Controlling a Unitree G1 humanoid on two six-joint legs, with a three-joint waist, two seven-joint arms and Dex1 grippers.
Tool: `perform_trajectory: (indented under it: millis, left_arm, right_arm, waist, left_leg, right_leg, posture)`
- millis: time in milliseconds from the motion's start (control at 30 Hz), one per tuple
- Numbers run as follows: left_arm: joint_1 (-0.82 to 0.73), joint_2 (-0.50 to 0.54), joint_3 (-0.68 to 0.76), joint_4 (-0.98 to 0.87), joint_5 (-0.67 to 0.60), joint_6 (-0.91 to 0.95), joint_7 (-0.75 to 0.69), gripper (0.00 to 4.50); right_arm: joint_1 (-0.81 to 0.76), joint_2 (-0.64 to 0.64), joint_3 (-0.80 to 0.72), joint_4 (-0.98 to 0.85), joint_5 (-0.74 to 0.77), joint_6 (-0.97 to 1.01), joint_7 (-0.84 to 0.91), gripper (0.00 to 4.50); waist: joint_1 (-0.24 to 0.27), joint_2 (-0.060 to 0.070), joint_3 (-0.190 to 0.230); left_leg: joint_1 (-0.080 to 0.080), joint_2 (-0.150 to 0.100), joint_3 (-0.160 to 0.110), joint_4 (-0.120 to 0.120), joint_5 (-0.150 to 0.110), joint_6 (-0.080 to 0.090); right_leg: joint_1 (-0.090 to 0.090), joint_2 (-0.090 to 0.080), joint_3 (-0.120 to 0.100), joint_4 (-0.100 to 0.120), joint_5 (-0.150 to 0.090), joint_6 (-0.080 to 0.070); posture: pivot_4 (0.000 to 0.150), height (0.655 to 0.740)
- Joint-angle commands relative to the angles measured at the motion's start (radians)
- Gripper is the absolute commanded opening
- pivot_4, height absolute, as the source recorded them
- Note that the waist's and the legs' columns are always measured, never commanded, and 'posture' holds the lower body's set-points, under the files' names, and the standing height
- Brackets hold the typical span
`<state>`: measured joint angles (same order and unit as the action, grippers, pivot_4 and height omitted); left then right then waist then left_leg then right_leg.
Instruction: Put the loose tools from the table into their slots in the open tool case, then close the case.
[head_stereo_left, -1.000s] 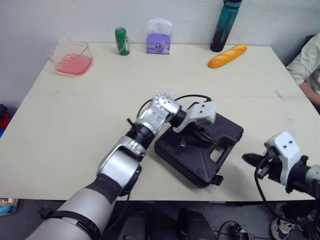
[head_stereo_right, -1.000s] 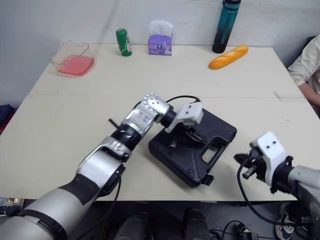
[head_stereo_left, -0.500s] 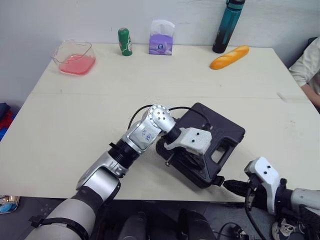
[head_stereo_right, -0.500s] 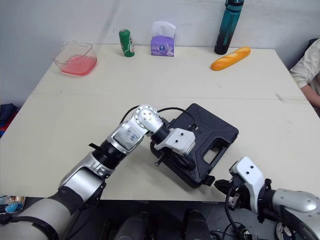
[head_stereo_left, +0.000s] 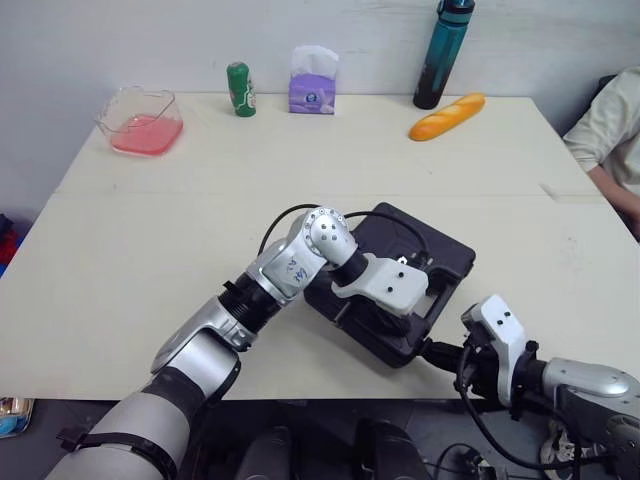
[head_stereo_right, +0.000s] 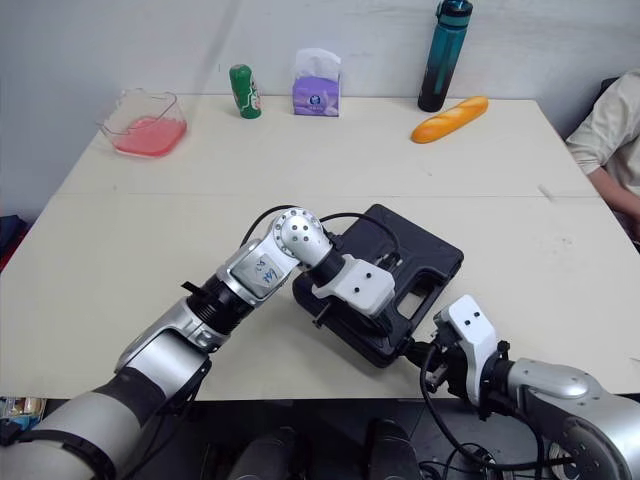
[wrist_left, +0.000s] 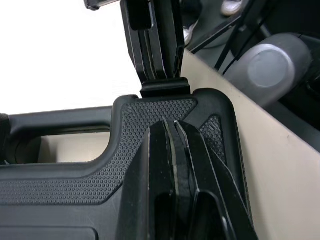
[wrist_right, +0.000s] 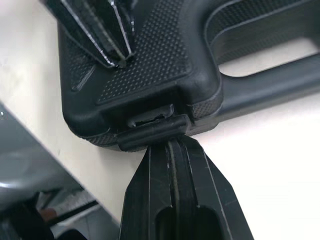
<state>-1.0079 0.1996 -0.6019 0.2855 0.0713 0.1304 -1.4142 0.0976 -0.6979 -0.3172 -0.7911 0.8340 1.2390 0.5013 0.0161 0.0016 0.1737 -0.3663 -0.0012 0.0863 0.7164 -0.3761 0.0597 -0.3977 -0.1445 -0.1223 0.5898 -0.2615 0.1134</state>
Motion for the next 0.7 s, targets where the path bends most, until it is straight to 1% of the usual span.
perform_trajectory:
  millis: [33,433,700]
  left_arm:
    - [0.057,-0.014,-0.111,0.063,0.08,0.017,0.002,0.06]
    - [0.055,-0.002,-0.107,0.07,0.089,0.016,0.02,0.06]
    - [0.048,-0.004,-0.101,0.087,0.089,0.009,0.037,0.06]
  right_arm:
    - [-0.074,0.027,-0.043,-0.078,0.112,-0.06,0.004,0.0]
    - [-0.085,-0.03,-0.076,-0.069,0.198,-0.061,-0.006,0.0]
    - [-0.109,-0.06,-0.058,-0.058,0.218,-0.076,-0.005,0.0]
  waist:
    - [0.001,0.0,0.0]
    - [0.001,0.0,0.0]
    - [0.004,0.0,0.0]
  left_leg:
    - [0.0,0.0,0.0,0.0,0.0,0.0]
    - [0.0,0.0,0.0,0.0,0.0,0.0]
    - [0.0,0.0,0.0,0.0,0.0,0.001]
  right_leg:
    - [0.0,0.0,0.0,0.0,0.0,0.0]
    - [0.0,0.0,0.0,0.0,0.0,0.0]
    - [0.0,-0.001,0.0,-0.001,0.0,0.0]
  posture:
    - [0.15,0.74]
    - [0.15,0.74]
    - [0.15,0.74]
